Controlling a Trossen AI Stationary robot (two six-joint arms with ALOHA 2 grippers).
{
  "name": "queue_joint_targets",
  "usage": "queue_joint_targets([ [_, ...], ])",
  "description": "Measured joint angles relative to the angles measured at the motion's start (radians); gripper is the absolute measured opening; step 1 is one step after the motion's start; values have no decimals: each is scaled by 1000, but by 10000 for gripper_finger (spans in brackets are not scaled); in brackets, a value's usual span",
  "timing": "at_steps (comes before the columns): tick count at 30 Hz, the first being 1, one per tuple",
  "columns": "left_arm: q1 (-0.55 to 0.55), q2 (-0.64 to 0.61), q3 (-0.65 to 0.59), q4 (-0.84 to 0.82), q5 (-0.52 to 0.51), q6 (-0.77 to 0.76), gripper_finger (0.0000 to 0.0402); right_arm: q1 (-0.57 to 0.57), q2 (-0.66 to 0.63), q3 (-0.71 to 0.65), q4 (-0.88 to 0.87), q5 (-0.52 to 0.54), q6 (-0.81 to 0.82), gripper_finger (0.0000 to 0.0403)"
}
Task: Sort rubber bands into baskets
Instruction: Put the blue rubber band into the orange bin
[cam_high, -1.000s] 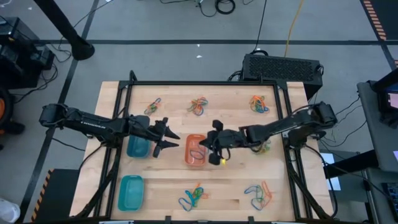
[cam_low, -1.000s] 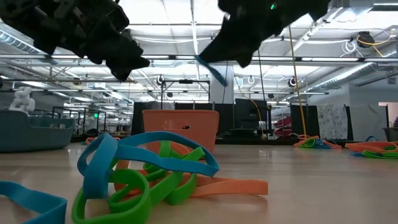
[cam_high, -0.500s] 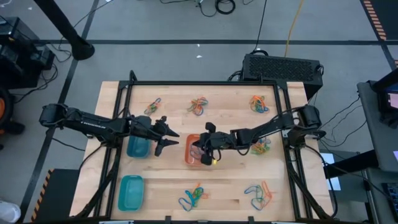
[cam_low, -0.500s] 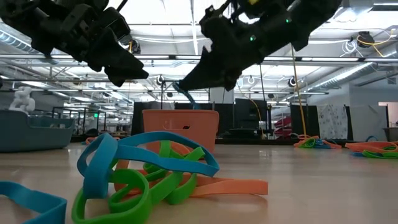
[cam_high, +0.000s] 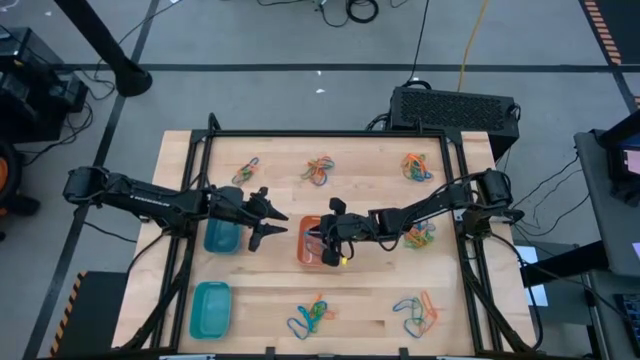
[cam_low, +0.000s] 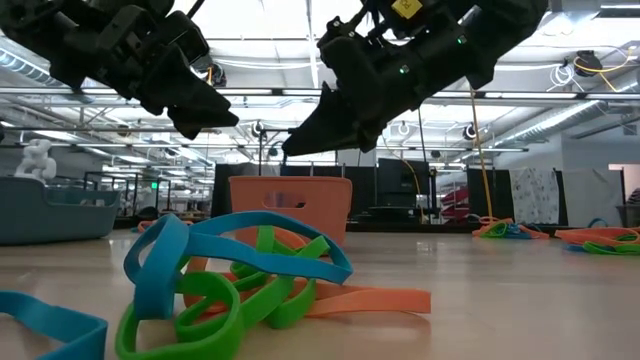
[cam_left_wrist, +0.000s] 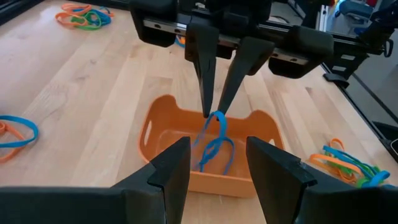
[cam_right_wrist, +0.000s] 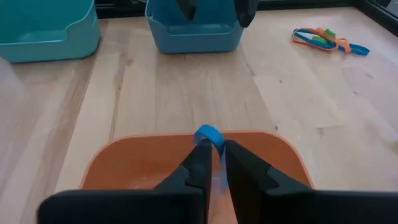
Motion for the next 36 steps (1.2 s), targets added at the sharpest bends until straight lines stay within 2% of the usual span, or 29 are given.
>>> queue_joint_targets([
  [10, 0, 0, 0, 0, 0, -1, 164, -6, -1, 0, -19, -1, -24, 84],
  [16, 0, 0, 0, -10, 0, -1, 164, -7, -63, 49, -260, -1, -73, 86],
  [24, 0, 0, -1, -24, 0, -10, 164, -18, -263, 82, -541, 0, -112, 86],
  [30, 0, 0, -1, -17, 0, -27, 164, -136, -391, 82, -697, 2, -6, 86],
  [33, 0, 0, -1, 1, -3, -27, 164, -231, -394, 82, -729, -17, 4, 86],
  [36, 0, 0, -1, 24, -4, -28, 164, -324, -373, 83, -803, -97, -52, 86],
])
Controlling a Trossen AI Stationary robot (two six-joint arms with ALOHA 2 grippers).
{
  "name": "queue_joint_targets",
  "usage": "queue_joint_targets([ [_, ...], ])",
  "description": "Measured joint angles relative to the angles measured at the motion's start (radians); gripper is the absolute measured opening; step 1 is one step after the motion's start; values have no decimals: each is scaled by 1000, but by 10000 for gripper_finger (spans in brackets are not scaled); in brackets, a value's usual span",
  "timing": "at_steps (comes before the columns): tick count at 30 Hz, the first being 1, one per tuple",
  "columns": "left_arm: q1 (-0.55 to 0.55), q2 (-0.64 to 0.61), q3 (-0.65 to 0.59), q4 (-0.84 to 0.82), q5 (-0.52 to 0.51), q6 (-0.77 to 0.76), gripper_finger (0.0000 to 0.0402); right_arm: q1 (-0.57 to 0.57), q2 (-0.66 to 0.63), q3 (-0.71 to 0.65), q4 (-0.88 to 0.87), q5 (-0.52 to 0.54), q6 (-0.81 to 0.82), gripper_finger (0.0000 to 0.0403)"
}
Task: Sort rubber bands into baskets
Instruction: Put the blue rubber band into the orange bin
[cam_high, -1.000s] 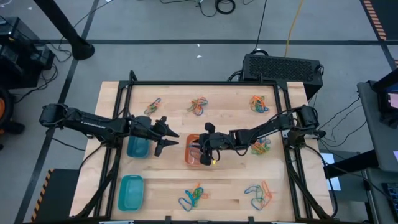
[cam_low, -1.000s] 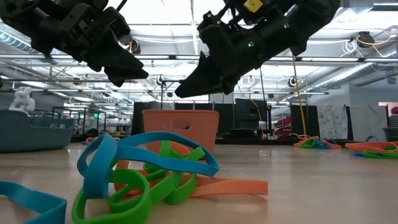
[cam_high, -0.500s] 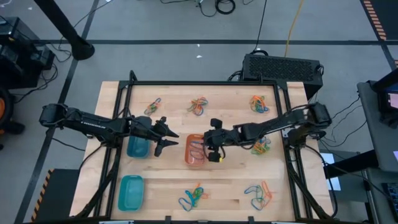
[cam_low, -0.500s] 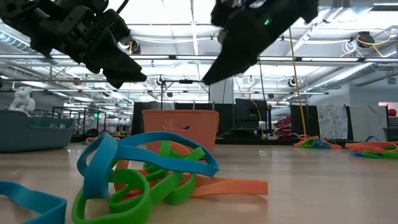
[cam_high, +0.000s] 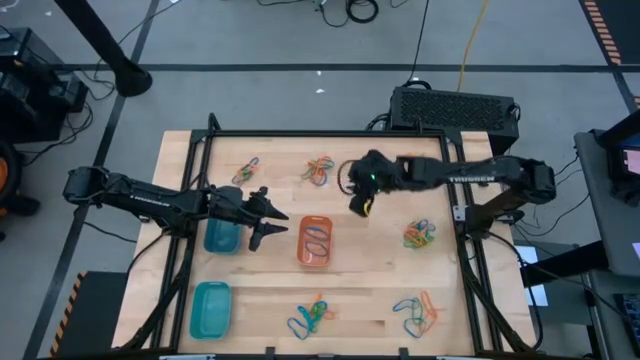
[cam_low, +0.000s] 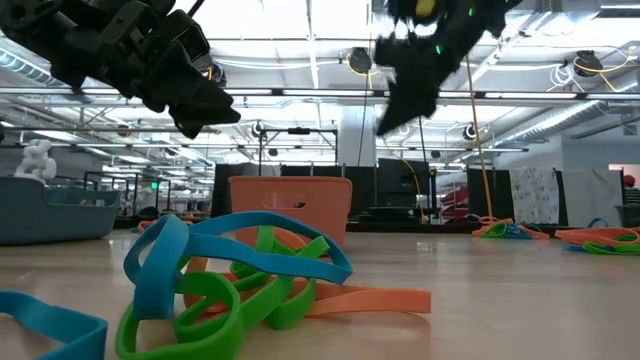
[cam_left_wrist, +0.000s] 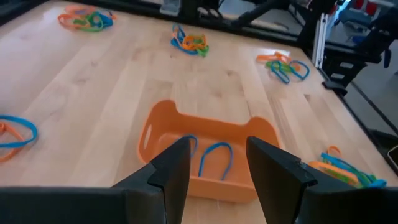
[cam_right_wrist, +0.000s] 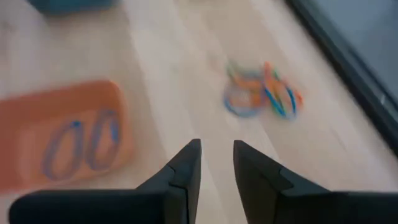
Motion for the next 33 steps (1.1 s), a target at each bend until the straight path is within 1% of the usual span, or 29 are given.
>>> queue_joint_targets([
  [3, 0, 0, 0, 2, 0, -23, 164, -73, 2, -1, -167, -7, -6, 86],
  [7, 0, 0, 0, -8, 0, -17, 164, -167, 2, -3, -391, 0, 114, 86],
  [10, 0, 0, 0, -21, 0, 4, 164, -217, 1, -41, -460, 13, 164, 86],
  [13, 0, 0, 0, -21, 0, 4, 164, -266, 2, -82, -476, 112, 208, 86],
  [15, 0, 0, 0, -21, 0, 3, 164, -301, 2, -109, -474, 155, 259, 86],
  [20, 0, 0, 0, -21, 0, 3, 164, -349, 2, -166, -454, 164, 353, 86],
  [23, 0, 0, 0, -18, 0, 3, 164, -357, 2, -206, -451, 213, 378, 86],
  [27, 0, 0, 0, -17, 0, 3, 164, -357, 2, -269, -394, 279, 412, 86],
  [33, 0, 0, 0, -17, 0, 3, 164, -357, 2, -335, -303, 282, 419, 86],
])
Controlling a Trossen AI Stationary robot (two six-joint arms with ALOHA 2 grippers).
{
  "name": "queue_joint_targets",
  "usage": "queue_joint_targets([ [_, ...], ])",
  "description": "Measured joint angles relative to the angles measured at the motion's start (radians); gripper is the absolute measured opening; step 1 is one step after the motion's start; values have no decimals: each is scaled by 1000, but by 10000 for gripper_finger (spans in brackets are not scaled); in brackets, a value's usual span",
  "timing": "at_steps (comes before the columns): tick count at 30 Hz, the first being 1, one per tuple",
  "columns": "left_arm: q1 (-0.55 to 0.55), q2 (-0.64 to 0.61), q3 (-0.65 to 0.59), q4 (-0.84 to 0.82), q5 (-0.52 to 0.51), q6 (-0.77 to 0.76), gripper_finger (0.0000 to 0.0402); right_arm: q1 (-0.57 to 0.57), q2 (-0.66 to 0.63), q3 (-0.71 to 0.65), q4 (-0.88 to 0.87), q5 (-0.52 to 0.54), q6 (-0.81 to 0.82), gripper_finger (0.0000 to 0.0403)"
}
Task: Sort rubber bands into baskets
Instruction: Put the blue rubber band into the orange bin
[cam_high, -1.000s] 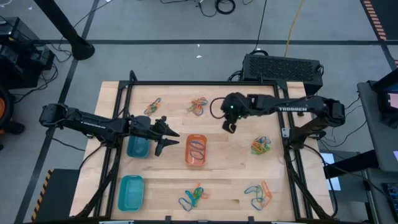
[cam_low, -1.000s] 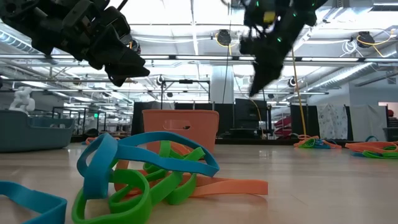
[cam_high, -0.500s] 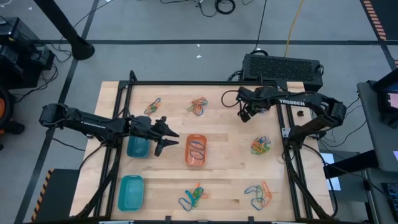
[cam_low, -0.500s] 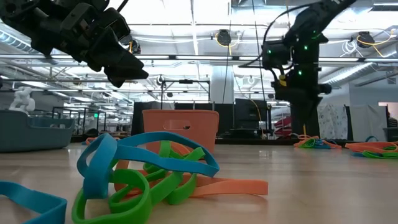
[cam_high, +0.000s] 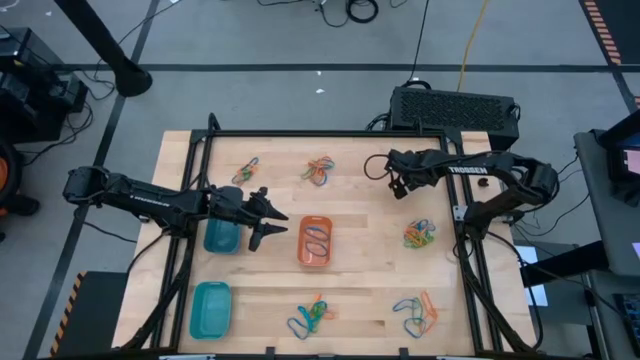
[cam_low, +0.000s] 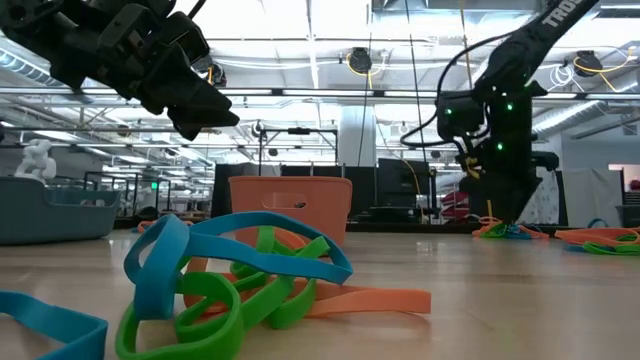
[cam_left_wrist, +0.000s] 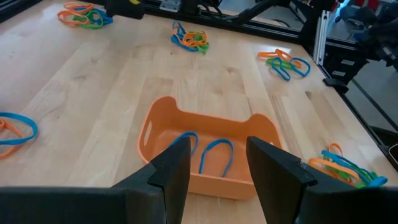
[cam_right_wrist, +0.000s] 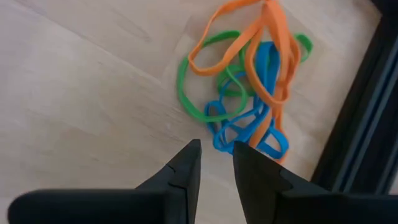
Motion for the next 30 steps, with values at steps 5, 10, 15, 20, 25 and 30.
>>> queue_joint_targets([
  [5, 0, 0, 0, 0, 0, 6, 164, 0, 0, -22, 62, 7, 0, 86],
  [10, 0, 0, 0, 4, 0, 7, 164, -21, 0, -44, 107, 47, -11, 86],
  [15, 0, 0, 0, 4, 0, 8, 164, -34, 0, -60, 107, 45, -2, 86],
  [20, 0, 0, 0, 4, 0, 8, 164, -34, 0, -86, 129, 46, 9, 86],
  [25, 0, 0, 0, 4, 0, 8, 164, -34, 0, -111, 171, 46, 15, 86],
  [30, 0, 0, 0, 4, 0, 8, 164, -34, 0, -111, 171, 17, 26, 85],
])
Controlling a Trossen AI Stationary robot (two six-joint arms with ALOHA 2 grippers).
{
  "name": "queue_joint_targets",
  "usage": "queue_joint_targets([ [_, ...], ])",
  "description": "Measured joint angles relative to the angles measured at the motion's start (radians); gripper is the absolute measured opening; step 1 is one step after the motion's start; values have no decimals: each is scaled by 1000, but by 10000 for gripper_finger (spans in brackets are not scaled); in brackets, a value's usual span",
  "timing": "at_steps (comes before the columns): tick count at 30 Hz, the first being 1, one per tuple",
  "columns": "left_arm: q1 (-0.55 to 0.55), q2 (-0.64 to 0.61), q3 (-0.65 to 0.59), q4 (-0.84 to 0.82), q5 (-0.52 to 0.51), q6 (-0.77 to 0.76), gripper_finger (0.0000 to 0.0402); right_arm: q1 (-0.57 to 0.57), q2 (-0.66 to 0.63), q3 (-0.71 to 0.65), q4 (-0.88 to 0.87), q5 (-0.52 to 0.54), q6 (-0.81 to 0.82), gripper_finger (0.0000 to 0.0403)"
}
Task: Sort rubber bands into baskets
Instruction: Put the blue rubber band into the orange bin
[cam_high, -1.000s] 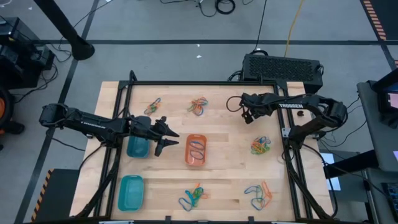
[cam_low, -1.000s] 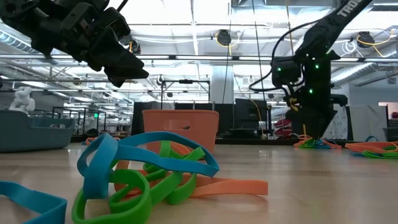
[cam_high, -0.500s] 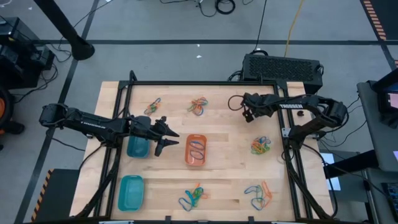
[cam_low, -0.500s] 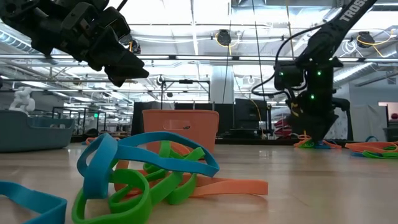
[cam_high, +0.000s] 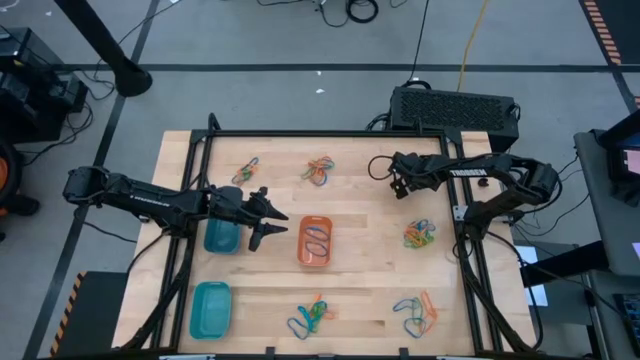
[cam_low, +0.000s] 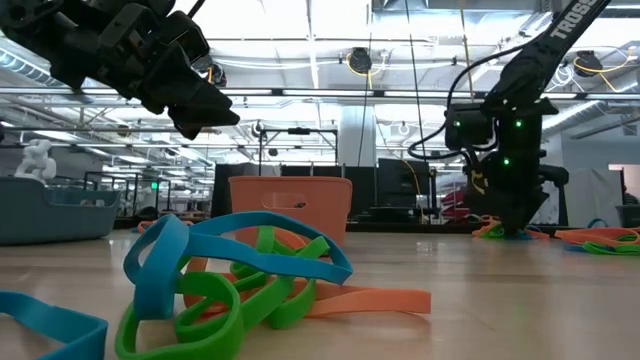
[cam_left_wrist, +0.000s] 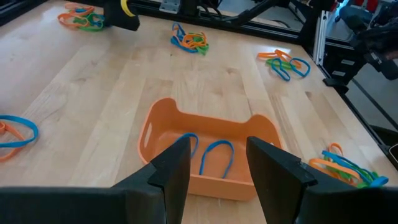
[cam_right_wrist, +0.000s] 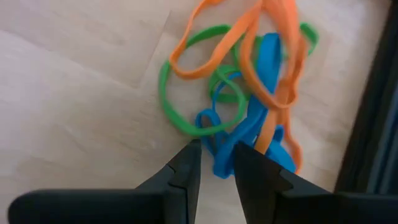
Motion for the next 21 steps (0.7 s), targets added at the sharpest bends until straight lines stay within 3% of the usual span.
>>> queue_joint_targets([
  [10, 0, 0, 0, 0, 0, 0, 164, 0, 0, 1, 5, 38, -19, 5],
  [21, 0, 0, 0, 0, 0, 0, 164, 4, -18, 98, -125, 38, -46, 3],
])
